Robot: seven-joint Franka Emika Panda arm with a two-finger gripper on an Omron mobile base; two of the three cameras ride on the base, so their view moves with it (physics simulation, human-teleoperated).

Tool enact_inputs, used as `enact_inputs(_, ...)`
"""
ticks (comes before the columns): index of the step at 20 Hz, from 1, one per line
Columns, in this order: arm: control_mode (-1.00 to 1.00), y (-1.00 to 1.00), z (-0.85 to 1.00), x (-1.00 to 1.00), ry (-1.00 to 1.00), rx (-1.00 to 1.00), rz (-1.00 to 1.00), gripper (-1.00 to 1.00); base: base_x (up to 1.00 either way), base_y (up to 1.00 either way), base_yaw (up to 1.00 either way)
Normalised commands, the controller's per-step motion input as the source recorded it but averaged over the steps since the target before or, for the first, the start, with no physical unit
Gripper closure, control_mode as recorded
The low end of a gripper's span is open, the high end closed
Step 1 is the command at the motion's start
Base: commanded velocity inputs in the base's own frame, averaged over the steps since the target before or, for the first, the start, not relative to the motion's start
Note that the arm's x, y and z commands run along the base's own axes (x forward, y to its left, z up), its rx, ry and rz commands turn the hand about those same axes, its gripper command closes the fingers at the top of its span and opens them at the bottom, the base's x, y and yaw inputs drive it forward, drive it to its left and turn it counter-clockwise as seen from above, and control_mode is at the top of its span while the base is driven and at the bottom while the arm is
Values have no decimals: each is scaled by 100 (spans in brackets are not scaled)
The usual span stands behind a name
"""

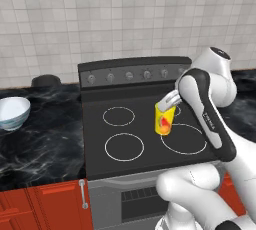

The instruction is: Pick the cup and bowl from the counter and place them on the counter next to the sink.

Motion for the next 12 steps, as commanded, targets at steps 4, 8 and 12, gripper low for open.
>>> enact_inputs(4,-100,-26,7,-50,-2,0,3,100,0,0,0)
enact_inputs(8,-100,0,0,-13,-2,0,0,100,0,0,0)
enact_inputs(12,-100,0,0,0,0,0,0,100,0,0,0)
